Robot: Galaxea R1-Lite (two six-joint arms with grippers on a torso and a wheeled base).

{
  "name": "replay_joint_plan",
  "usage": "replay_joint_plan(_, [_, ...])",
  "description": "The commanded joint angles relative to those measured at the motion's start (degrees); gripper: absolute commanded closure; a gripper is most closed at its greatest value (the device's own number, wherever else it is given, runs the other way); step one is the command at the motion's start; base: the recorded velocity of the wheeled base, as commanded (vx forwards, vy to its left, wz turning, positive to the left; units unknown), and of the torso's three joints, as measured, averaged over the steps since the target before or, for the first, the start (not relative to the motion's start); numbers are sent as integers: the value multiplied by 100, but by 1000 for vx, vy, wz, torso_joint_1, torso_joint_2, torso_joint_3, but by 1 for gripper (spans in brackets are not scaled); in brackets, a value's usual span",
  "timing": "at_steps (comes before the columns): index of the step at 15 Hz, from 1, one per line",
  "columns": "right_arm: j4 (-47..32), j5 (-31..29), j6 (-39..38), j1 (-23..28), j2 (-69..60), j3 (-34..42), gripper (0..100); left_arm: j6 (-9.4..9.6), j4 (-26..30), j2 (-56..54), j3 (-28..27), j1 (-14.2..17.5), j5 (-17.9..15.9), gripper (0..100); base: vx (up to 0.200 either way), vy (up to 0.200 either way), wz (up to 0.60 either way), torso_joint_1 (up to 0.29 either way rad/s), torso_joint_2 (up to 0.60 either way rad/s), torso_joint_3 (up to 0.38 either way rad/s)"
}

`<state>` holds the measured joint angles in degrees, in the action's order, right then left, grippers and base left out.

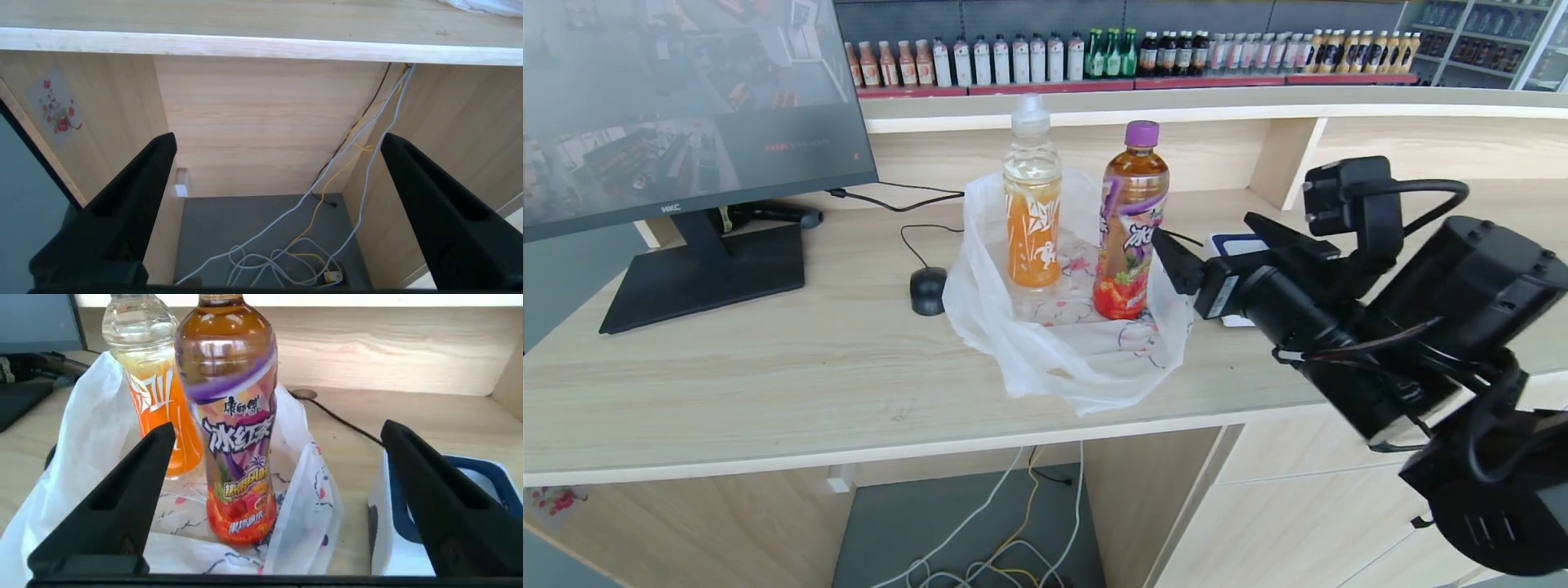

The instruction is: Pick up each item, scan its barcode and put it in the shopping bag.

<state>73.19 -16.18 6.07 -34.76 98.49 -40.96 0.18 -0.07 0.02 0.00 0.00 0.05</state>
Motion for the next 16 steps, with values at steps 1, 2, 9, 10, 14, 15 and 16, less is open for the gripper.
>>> replay_joint_plan(1, [2, -8, -132, -5, -1613, 1494, 0, -1, -1, -2, 0, 0, -5, 0, 0, 0, 0, 0, 0, 0])
replay_joint_plan(2, [2, -17, -185, -5, -1991, 1925, 0, -1, -1, -2, 0, 0, -5, 0, 0, 0, 0, 0, 0, 0])
replay_joint_plan(9, [-42, -17, -387, -5, -4303, 4043, 0, 26, -1, -2, 0, 0, -5, 0, 0, 0, 0, 0, 0, 0])
replay_joint_plan(10, [-314, -43, -519, -5, -4602, 4096, 0, 26, -1, -2, 0, 0, -5, 0, 0, 0, 0, 0, 0, 0])
replay_joint_plan(14, [-3918, 44, -677, -14, -7353, 4078, 0, 17, -1, -2, 0, 0, 4, 0, 0, 0, 0, 0, 0, 0])
replay_joint_plan(15, [-4955, 203, -660, -14, -8161, 4035, 0, 17, -1, -2, 0, 0, -5, 0, 0, 0, 0, 0, 0, 0])
replay_joint_plan(16, [-5992, 475, -546, -14, -8987, 3920, 0, 17, -1, -2, 0, 0, -5, 0, 0, 0, 0, 0, 0, 0])
